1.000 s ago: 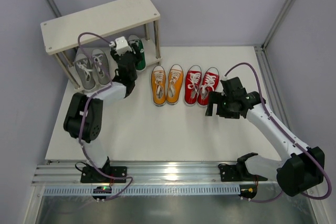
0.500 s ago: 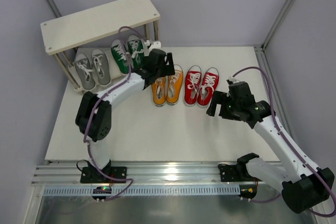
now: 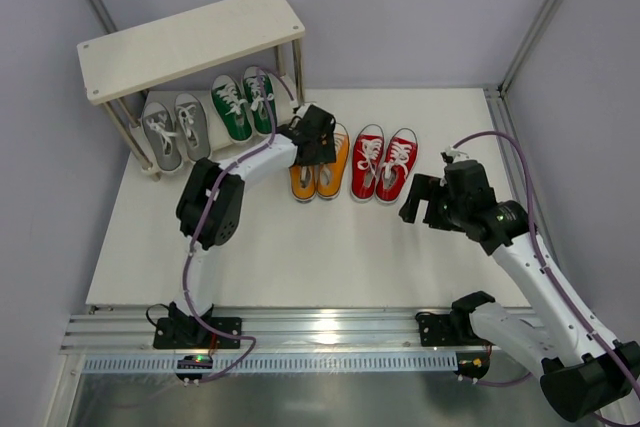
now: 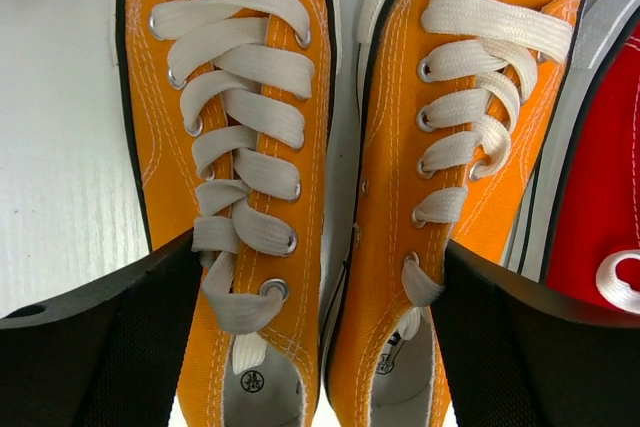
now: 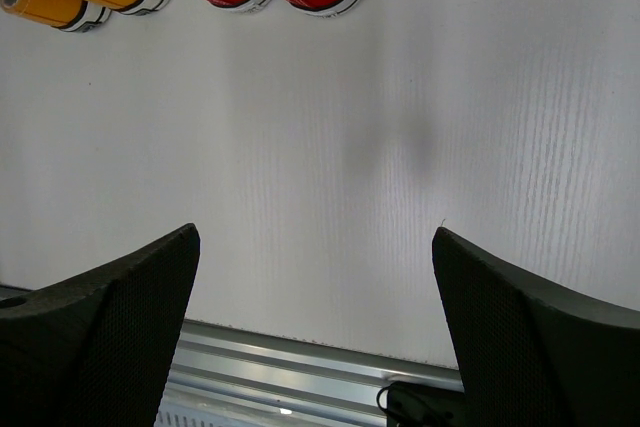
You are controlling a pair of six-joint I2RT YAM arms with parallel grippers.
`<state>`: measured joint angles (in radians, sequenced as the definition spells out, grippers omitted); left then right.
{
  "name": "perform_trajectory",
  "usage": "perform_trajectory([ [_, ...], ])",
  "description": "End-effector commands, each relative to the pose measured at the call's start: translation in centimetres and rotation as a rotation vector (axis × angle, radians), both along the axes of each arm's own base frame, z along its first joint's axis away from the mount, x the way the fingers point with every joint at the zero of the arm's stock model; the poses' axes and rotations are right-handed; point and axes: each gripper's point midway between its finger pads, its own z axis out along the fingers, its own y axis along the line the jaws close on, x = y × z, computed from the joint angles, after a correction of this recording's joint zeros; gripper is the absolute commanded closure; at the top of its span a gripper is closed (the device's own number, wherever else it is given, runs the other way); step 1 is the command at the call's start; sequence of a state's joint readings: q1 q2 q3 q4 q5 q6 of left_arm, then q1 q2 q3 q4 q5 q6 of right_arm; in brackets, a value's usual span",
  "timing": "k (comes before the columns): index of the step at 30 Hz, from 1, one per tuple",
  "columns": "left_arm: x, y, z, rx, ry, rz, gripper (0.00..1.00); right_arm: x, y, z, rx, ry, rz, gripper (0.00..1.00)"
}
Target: Place and organize the shoes onto the shoe shelf
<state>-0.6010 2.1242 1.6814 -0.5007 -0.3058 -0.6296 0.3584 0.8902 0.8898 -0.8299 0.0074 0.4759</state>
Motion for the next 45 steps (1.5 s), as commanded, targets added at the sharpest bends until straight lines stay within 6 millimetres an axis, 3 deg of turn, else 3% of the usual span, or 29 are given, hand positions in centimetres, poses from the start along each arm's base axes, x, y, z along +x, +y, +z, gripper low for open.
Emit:
perform_trajectory([
  [1, -0.9, -1.2, -2.4, -0.032, 0.064, -0.043, 0.18, 0.0, -0.5, 0.1, -0.027, -0.018, -0.009, 0.02],
  [2, -1.3, -1.3, -3.4, -0.038, 0.079, -0.059, 0.26, 0.1, -0.4, 0.1, -0.026, -0.018, -0.004, 0.02],
  [3, -1.3, -2.3, -3.5, -0.074, 0.079, -0.096, 0.52, 0.2, -0.3, 0.1, -0.023, -0.017, -0.001, 0.02],
  [5, -1.8, -2.4, -5.5, -0.055, 0.126, -0.123, 0.80, 0.3, -0.2, 0.0, -0.024, -0.012, 0.004, 0.02],
  [8, -3.2, -2.1, -8.0, -0.039, 0.192, -0.155, 0.98, 0.4, 0.0, 0.2, -0.019, -0.012, 0.008, 0.02],
  [11, -4.6, -1.8, -8.8, -0.062, 0.199, -0.177, 1.00, 0.4, -0.1, 0.2, -0.018, -0.014, 0.006, 0.02],
  [13, -4.5, -2.3, -6.1, -0.099, 0.124, -0.192, 1.00, 0.3, 0.0, 0.1, -0.014, -0.012, 0.006, 0.02],
  [14, -5.6, -1.8, -6.3, -0.091, 0.128, -0.203, 1.00, 0.3, 0.0, 0.0, -0.011, -0.009, 0.004, 0.02],
  [15, -5.6, -2.2, -3.2, -0.121, 0.064, -0.219, 1.00, 0.2, 0.0, 0.1, -0.006, -0.014, 0.002, 0.02],
  [17, -7.1, -2.2, -1.7, -0.100, 0.026, -0.243, 1.00, 0.1, 0.0, 0.0, -0.001, -0.011, -0.001, 0.02],
  [19, -8.0, -2.3, 2.2, -0.106, -0.050, -0.251, 1.00, 0.0, 0.0, 0.1, 0.005, -0.015, -0.006, 0.02],
  [21, -8.2, -1.3, 4.9, -0.087, -0.102, -0.223, 1.00, 0.0, 0.1, 0.1, 0.010, -0.015, -0.009, 0.02],
  [22, -8.2, -1.0, 8.0, -0.113, -0.160, -0.212, 1.00, -0.1, 0.1, 0.0, 0.012, -0.013, -0.009, 0.02],
  [24, -8.2, -0.5, 11.1, -0.123, -0.223, -0.208, 1.00, -0.2, 0.1, 0.1, 0.015, -0.013, -0.012, 0.02],
  [25, -8.3, -0.2, 14.6, -0.155, -0.293, -0.205, 1.00, -0.2, 0.0, 0.2, 0.016, -0.016, -0.015, 0.02],
  [27, -8.5, 1.1, 17.6, -0.127, -0.352, -0.201, 1.00, -0.2, 0.0, 0.3, 0.020, -0.019, -0.017, 0.02],
  [28, -8.5, 1.8, 21.1, -0.135, -0.422, -0.192, 1.00, -0.2, 0.0, 0.3, 0.022, -0.020, -0.018, 0.02],
  [30, -8.5, 3.9, 24.3, -0.076, -0.493, -0.144, 1.00, -0.1, 0.1, 0.6, 0.025, -0.024, -0.018, 0.02],
  [34, -8.7, 8.1, 34.0, 0.017, -0.710, -0.078, 1.00, 0.0, 0.1, 0.8, 0.026, -0.025, -0.020, 0.02],
  [37, -9.2, 11.3, 39.9, 0.063, -0.861, -0.011, 1.00, 0.2, 0.2, 1.0, 0.025, -0.026, -0.019, 0.02],
  [39, -9.2, 13.9, 42.5, 0.105, -0.933, 0.036, 1.00, 0.4, 0.3, 1.0, 0.022, -0.019, -0.019, 0.02],
  [40, -8.4, 16.8, 43.8, 0.122, -0.963, 0.101, 1.00, 0.3, 0.9, 1.3, 0.048, -0.015, 0.005, 0.02],
  [41, -7.9, 18.3, 44.1, 0.117, -0.957, 0.133, 1.00, 0.4, 1.0, 1.5, 0.052, -0.015, 0.009, 0.02],
  [42, -7.4, 19.6, 45.7, 0.095, -0.975, 0.162, 1.00, 0.5, 1.1, 1.6, 0.053, -0.011, 0.013, 0.02],
  [45, -5.9, 24.5, 46.3, 0.134, -0.932, 0.227, 1.00, 0.7, 1.2, 1.9, 0.050, -0.012, 0.019, 0.02],
])
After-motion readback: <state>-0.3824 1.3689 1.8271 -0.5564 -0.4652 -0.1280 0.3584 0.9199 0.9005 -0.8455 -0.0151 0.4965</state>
